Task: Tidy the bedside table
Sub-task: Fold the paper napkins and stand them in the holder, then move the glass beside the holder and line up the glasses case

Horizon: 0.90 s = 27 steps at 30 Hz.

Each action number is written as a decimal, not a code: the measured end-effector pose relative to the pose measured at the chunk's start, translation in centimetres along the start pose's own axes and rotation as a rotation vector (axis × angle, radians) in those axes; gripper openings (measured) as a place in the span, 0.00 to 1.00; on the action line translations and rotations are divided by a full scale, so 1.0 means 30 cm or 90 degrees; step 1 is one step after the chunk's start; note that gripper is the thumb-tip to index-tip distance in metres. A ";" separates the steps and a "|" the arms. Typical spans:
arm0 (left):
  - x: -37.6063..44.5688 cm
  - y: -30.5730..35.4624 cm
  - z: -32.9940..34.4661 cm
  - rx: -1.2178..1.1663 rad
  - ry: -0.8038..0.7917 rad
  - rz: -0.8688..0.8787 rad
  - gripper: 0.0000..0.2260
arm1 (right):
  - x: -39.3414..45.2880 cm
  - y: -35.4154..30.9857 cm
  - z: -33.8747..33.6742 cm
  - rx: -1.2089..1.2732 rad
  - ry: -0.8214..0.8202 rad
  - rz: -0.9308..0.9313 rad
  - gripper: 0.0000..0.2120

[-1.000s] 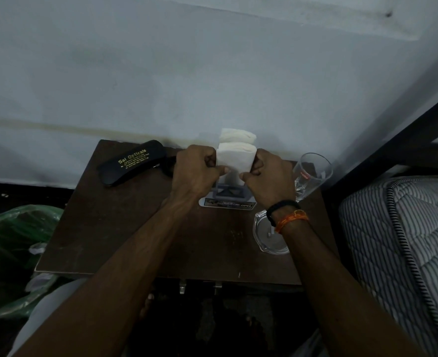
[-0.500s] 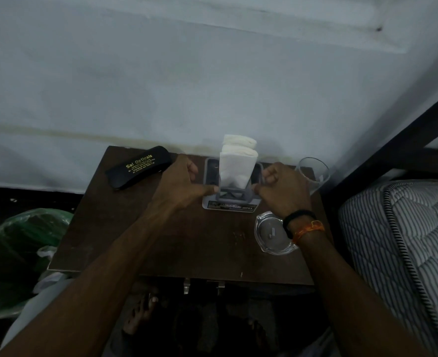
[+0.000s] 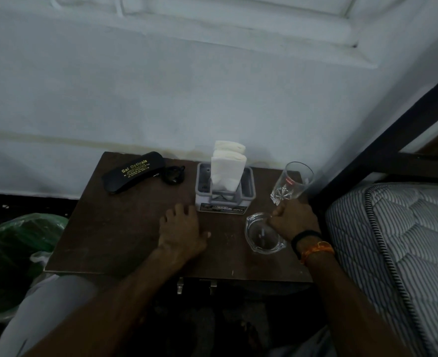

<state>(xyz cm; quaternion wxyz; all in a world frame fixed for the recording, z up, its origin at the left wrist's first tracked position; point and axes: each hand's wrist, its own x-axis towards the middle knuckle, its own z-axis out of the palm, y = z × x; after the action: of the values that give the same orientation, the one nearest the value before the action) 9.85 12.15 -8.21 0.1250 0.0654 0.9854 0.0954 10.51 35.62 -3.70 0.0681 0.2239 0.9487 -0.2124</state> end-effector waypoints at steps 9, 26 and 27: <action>-0.048 0.014 0.178 0.017 0.143 0.070 0.32 | 0.044 0.087 -0.061 0.076 -0.008 0.099 0.22; -0.040 -0.004 0.211 0.025 0.197 0.078 0.30 | 0.116 0.082 -0.085 0.492 0.091 0.141 0.50; -0.041 -0.003 0.212 0.022 0.198 0.079 0.30 | 0.120 0.079 -0.081 0.516 0.113 0.145 0.50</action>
<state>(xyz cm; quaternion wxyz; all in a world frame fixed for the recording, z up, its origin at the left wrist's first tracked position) 12.67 12.98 -13.98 -0.0362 0.1125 0.9884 0.0952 8.29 40.03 -3.20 -0.0843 0.3532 0.7598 -0.5393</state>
